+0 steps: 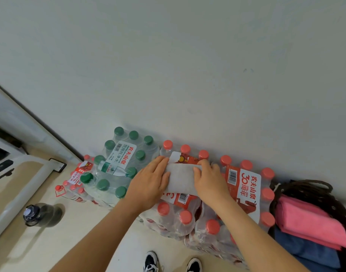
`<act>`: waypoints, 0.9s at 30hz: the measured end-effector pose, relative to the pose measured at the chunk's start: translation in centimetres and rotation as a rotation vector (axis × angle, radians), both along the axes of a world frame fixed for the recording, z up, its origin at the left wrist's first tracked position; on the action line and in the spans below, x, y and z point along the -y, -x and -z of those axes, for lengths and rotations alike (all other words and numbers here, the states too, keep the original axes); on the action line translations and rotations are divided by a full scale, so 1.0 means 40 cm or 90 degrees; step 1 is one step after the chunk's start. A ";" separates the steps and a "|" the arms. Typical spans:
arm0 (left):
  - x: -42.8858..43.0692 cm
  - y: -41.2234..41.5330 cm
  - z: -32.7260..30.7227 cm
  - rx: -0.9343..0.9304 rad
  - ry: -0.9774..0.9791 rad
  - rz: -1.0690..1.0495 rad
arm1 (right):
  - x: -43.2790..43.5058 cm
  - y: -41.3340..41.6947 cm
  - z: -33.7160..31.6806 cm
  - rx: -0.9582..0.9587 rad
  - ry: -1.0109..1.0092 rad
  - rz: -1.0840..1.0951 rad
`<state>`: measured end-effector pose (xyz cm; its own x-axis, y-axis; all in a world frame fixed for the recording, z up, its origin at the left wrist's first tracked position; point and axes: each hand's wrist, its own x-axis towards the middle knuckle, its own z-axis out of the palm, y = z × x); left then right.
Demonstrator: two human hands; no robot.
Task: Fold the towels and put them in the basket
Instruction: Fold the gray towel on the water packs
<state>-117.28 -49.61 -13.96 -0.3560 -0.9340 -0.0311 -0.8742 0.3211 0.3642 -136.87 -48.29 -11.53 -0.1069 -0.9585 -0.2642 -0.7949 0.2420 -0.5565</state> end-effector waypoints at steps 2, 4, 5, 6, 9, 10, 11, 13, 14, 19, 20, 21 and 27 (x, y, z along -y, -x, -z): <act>0.000 0.008 0.004 0.001 0.014 -0.024 | -0.003 -0.004 -0.003 0.076 -0.033 0.078; 0.000 0.007 0.002 -0.002 0.011 -0.054 | -0.004 -0.008 -0.013 0.178 -0.062 0.145; -0.002 0.004 0.002 -0.010 0.008 -0.060 | -0.007 -0.011 -0.019 0.244 -0.074 0.173; -0.005 0.001 0.004 -0.023 0.010 -0.060 | -0.013 -0.017 -0.026 0.319 -0.084 0.197; -0.007 -0.010 0.000 -0.067 -0.009 -0.050 | -0.036 -0.036 -0.042 0.487 -0.092 0.251; -0.009 -0.015 -0.004 -0.082 -0.025 -0.051 | -0.045 -0.040 -0.048 0.520 -0.089 0.266; -0.012 -0.019 -0.011 -0.098 -0.042 -0.054 | -0.055 -0.042 -0.057 0.549 -0.081 0.279; -0.022 -0.028 -0.035 -0.157 -0.064 -0.064 | -0.074 -0.040 -0.083 0.607 -0.062 0.298; -0.028 -0.029 -0.054 -0.219 -0.077 -0.072 | -0.086 -0.035 -0.098 0.640 -0.056 0.304; -0.078 0.020 -0.168 -0.676 -0.439 -0.109 | -0.171 0.035 -0.158 0.786 -0.031 0.327; -0.088 0.036 -0.179 -0.707 -0.510 -0.097 | -0.191 0.053 -0.168 0.794 -0.016 0.330; -0.098 0.056 -0.189 -0.734 -0.560 -0.086 | -0.211 0.074 -0.173 0.795 -0.002 0.338; -0.160 0.206 -0.224 -0.753 -0.513 -0.002 | -0.340 0.205 -0.197 0.741 0.036 0.383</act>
